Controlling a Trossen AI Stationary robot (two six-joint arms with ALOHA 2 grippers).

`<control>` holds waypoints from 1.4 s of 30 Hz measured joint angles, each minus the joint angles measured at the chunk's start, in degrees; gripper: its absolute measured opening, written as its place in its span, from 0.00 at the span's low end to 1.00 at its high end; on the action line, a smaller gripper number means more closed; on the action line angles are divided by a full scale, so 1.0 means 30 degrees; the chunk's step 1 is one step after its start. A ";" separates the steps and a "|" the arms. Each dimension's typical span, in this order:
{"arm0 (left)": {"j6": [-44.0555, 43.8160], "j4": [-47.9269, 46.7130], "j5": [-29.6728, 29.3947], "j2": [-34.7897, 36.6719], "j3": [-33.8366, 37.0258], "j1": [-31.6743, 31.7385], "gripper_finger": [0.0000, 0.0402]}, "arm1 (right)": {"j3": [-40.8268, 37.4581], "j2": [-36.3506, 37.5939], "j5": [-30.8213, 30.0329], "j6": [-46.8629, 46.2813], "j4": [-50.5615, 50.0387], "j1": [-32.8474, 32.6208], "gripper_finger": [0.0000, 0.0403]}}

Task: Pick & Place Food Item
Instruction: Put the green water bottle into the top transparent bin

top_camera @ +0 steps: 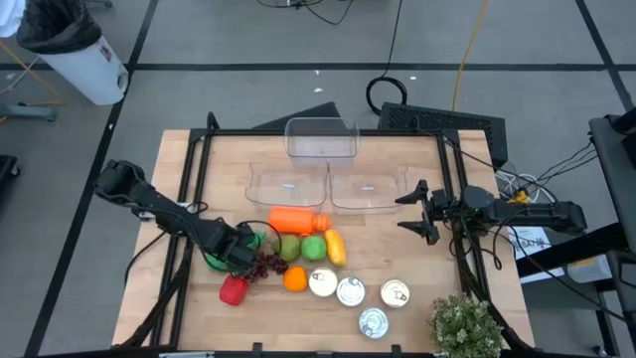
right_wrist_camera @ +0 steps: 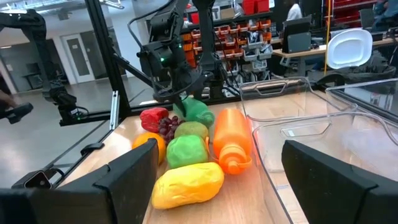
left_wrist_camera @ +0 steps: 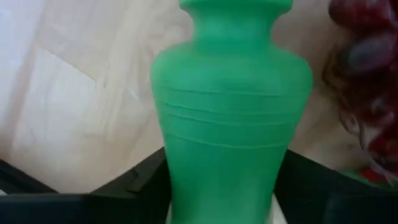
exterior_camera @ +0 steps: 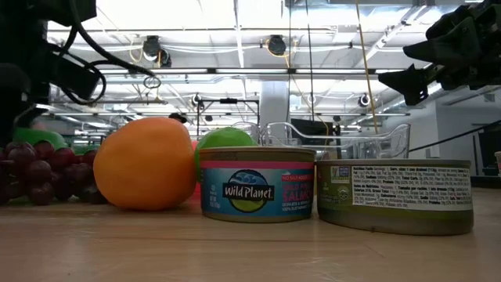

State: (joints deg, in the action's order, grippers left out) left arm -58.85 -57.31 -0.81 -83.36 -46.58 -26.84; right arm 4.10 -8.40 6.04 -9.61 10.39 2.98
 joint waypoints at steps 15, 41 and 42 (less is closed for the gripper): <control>0.2754 -0.1462 -0.6021 0.1643 -0.5812 -0.0043 0.47 | 0.0000 0.0000 0.0000 -0.0042 0.0567 -0.0007 0.79; 1.7060 0.4192 -0.9220 0.1721 -0.7907 0.7036 0.47 | 0.0000 0.0000 0.0000 -0.0625 0.0590 -0.0007 0.79; 1.7383 0.4230 -0.9220 0.1714 -0.7907 0.7262 0.47 | 0.0000 0.0006 -0.0001 -0.0610 0.0590 -0.0007 0.79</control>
State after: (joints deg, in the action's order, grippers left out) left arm -6.70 -44.62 -28.47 -78.22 -70.30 -5.06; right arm 4.10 -8.38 6.04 -11.44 12.16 2.96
